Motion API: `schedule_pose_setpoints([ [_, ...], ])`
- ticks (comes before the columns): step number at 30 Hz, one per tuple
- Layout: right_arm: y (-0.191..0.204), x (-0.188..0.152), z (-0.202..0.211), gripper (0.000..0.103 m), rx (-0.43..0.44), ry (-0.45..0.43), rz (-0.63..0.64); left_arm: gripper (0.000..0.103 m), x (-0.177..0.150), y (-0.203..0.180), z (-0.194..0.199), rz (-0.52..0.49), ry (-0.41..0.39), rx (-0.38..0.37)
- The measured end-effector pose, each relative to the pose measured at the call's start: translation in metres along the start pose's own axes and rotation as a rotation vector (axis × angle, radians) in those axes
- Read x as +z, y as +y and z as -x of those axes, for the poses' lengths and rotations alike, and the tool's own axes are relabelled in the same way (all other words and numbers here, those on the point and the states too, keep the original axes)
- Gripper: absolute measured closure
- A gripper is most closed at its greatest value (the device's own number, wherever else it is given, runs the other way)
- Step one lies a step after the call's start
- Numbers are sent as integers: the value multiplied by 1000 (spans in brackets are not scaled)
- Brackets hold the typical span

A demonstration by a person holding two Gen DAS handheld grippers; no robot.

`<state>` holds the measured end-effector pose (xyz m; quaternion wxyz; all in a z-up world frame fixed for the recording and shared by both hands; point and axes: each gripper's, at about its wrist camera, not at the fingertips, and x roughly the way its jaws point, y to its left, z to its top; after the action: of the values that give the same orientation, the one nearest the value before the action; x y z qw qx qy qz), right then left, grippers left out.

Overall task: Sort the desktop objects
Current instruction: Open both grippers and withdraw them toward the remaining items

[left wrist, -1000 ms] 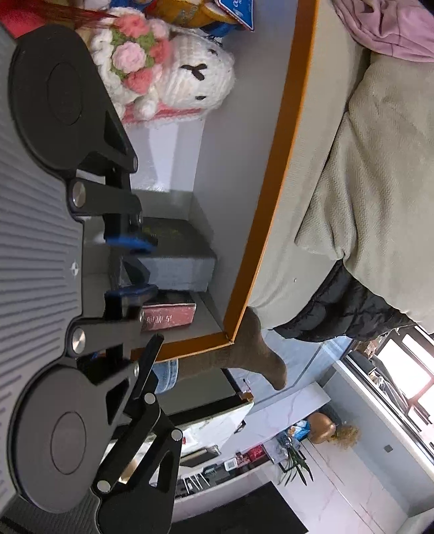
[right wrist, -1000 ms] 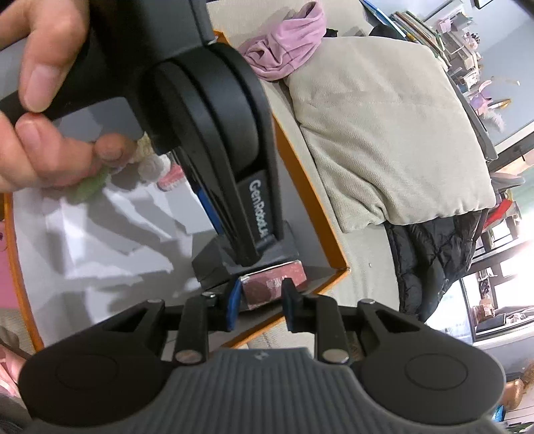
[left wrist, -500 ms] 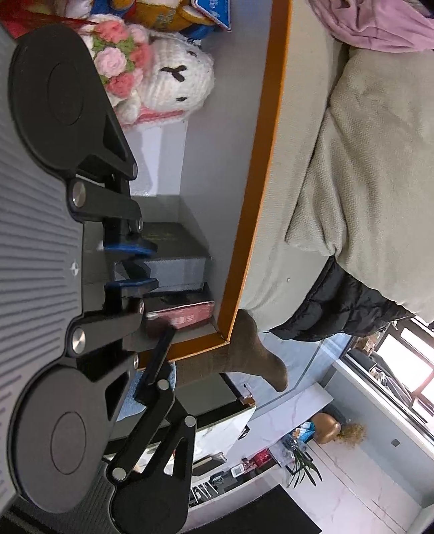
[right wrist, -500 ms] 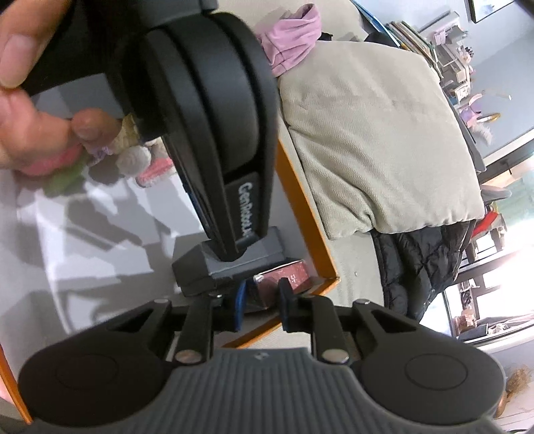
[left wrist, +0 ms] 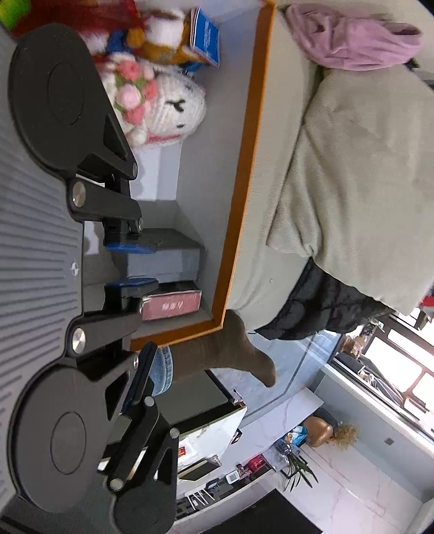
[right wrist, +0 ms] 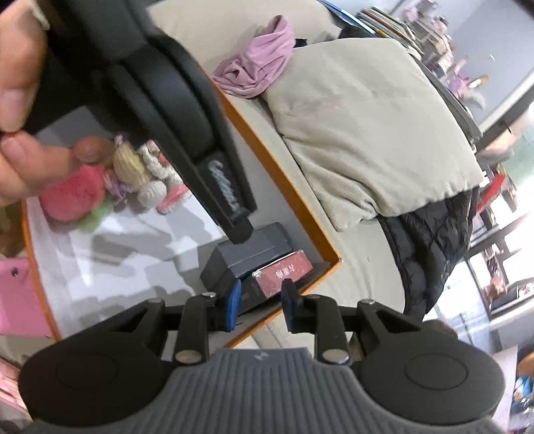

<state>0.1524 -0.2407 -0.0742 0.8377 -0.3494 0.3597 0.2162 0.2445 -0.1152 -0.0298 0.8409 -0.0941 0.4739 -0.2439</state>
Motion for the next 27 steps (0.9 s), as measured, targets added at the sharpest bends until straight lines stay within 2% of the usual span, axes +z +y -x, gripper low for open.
schedule_pose_setpoints([
  [6,6,-9,23,76,2,-65,-136,87,-25,-12,52,-89,-65,36],
  [11,29,-23,53,67,4,-162,-286,86,-56,-16,106,-177,-149,67],
  [14,49,-34,76,57,35,-238,-392,86,-74,-8,133,-188,-180,101],
  [17,70,-47,91,54,147,-277,-519,85,-96,5,147,-196,-158,165],
  [19,85,-53,88,54,216,-267,-570,82,-111,19,146,-162,-119,229],
  [21,106,-58,79,54,260,-221,-608,76,-125,36,142,-107,-83,260],
  [24,133,-61,59,54,289,-148,-619,60,-145,62,135,4,-39,264],
  [25,141,-60,53,54,289,-123,-610,50,-150,68,133,32,-34,264],
  [27,154,-57,43,49,297,-86,-579,48,-157,75,129,66,-30,253],
])
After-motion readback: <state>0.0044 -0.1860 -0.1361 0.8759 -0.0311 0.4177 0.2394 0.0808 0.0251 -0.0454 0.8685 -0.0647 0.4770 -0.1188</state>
